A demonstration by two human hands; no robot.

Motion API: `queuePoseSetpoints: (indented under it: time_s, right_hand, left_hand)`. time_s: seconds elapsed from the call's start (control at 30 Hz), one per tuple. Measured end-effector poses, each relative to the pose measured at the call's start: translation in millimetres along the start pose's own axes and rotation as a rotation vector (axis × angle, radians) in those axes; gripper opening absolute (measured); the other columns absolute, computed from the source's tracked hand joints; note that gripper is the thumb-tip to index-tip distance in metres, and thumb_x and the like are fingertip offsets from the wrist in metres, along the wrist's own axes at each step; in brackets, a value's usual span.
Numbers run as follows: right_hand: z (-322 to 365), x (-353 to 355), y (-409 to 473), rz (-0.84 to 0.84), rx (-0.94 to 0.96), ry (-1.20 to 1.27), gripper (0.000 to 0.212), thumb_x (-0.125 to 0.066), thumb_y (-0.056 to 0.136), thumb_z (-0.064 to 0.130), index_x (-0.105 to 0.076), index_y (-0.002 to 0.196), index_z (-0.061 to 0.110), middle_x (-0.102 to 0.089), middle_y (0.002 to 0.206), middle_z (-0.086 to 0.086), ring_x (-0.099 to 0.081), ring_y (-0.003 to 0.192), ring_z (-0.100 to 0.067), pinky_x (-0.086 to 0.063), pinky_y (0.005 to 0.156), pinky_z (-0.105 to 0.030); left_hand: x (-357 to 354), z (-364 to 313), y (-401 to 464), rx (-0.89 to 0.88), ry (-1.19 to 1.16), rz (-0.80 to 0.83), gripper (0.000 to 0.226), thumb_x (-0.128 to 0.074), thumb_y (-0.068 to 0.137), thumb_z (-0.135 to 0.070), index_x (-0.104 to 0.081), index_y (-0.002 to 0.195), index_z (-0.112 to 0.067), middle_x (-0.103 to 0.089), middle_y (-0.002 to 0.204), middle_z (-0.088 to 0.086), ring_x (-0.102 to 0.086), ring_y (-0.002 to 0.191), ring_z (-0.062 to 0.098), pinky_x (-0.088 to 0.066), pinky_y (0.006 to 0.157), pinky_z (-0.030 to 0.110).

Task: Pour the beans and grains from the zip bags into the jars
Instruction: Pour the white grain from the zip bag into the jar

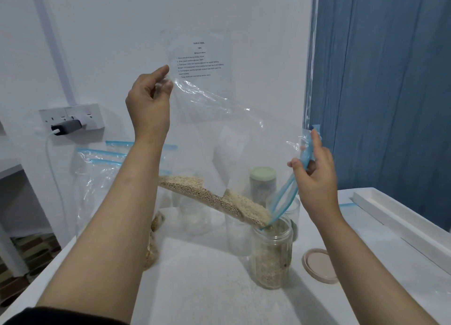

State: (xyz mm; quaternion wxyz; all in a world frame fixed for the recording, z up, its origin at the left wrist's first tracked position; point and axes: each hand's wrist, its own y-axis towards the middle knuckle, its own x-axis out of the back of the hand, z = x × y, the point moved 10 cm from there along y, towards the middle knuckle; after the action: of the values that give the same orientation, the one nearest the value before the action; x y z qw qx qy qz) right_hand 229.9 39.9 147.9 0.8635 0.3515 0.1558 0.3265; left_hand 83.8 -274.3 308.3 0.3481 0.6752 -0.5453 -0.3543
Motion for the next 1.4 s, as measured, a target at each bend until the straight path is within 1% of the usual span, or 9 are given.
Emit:
queuePoseSetpoints:
  time_s: [0.13, 0.27, 0.43, 0.67, 0.83, 1.03, 1.2, 1.3, 1.4]
  right_hand:
    - [-1, 1, 0, 0.002, -0.005, -0.005, 0.066, -0.056, 0.1, 0.011, -0.027, 0.152, 0.04, -0.044, 0.121, 0.004, -0.062, 0.109, -0.026, -0.049, 0.087, -0.013]
    - [1, 2, 1, -0.011, -0.008, -0.001, 0.066, -0.057, 0.1, 0.01, -0.027, 0.15, 0.041, -0.045, 0.121, 0.003, -0.064, 0.104, -0.026, -0.051, 0.087, -0.016]
    - [2, 3, 1, -0.022, -0.009, 0.001, 0.065, -0.055, 0.1, 0.008, -0.028, 0.154, 0.034, -0.044, 0.113, 0.013, -0.065, 0.103, -0.024, -0.049, 0.083, -0.012]
    - [4, 3, 2, -0.025, -0.004, -0.026, 0.066, -0.056, 0.1, 0.01, -0.027, 0.153, 0.036, -0.044, 0.118, 0.003, -0.062, 0.102, -0.03, -0.051, 0.084, -0.015]
    - [7, 3, 2, -0.027, 0.013, -0.052, 0.066, -0.056, 0.1, 0.011, -0.027, 0.151, 0.041, -0.045, 0.12, 0.002, -0.062, 0.103, -0.031, -0.054, 0.09, -0.029]
    - [8, 3, 3, -0.025, 0.01, -0.056, 0.065, -0.056, 0.1, 0.012, -0.027, 0.148, 0.045, -0.046, 0.125, -0.001, -0.062, 0.105, -0.026, -0.053, 0.092, -0.027]
    - [10, 4, 2, -0.032, 0.011, -0.059, 0.065, -0.056, 0.1, 0.012, -0.026, 0.148, 0.046, -0.046, 0.124, 0.0, -0.063, 0.104, -0.026, -0.054, 0.094, -0.033]
    - [9, 5, 3, -0.032, 0.002, -0.05, 0.064, -0.056, 0.1, 0.012, -0.027, 0.147, 0.046, -0.046, 0.123, 0.0, -0.063, 0.103, -0.026, -0.054, 0.092, -0.031]
    - [12, 7, 3, -0.038, 0.01, -0.055, 0.064, -0.054, 0.101, 0.009, -0.028, 0.15, 0.039, -0.045, 0.119, 0.003, -0.06, 0.104, -0.018, -0.049, 0.087, -0.017]
  left_hand:
    - [-3, -1, 2, -0.007, -0.009, 0.013, 0.028, -0.063, 0.092, -0.009, -0.07, 0.118, -0.016, -0.062, 0.094, -0.012, -0.058, 0.084, -0.002, -0.048, 0.087, 0.017]
    - [-5, -2, 4, -0.011, -0.008, 0.026, 0.028, -0.063, 0.092, -0.009, -0.07, 0.119, -0.015, -0.063, 0.095, -0.011, -0.058, 0.084, -0.006, -0.046, 0.085, 0.013]
    - [-6, -2, 6, -0.016, -0.002, 0.031, 0.029, -0.063, 0.093, -0.009, -0.069, 0.121, -0.014, -0.063, 0.094, -0.014, -0.058, 0.084, -0.006, -0.045, 0.083, 0.011]
    - [-7, -4, 7, -0.024, -0.002, 0.037, 0.029, -0.063, 0.094, -0.009, -0.069, 0.122, -0.013, -0.062, 0.094, -0.015, -0.058, 0.085, -0.004, -0.046, 0.085, 0.012]
    - [-7, -2, 10, -0.022, -0.011, 0.048, 0.03, -0.063, 0.093, -0.01, -0.069, 0.122, -0.013, -0.063, 0.095, -0.015, -0.058, 0.085, -0.003, -0.046, 0.086, 0.014]
    - [-7, -3, 12, -0.022, -0.021, 0.056, 0.03, -0.064, 0.093, -0.011, -0.07, 0.121, -0.013, -0.063, 0.095, -0.013, -0.058, 0.086, -0.004, -0.047, 0.087, 0.015]
    - [-9, -8, 13, -0.04, -0.024, 0.071, 0.029, -0.064, 0.093, -0.011, -0.069, 0.121, -0.015, -0.064, 0.097, -0.011, -0.058, 0.086, -0.005, -0.045, 0.084, 0.013]
    - [-11, -9, 13, -0.04, -0.025, 0.07, 0.029, -0.064, 0.092, -0.01, -0.07, 0.12, -0.015, -0.063, 0.096, -0.012, -0.058, 0.085, -0.006, -0.044, 0.083, 0.012]
    - [-12, -11, 14, -0.042, -0.025, 0.073, 0.029, -0.063, 0.092, -0.009, -0.069, 0.12, -0.016, -0.064, 0.097, -0.01, -0.058, 0.083, -0.008, -0.044, 0.082, 0.011]
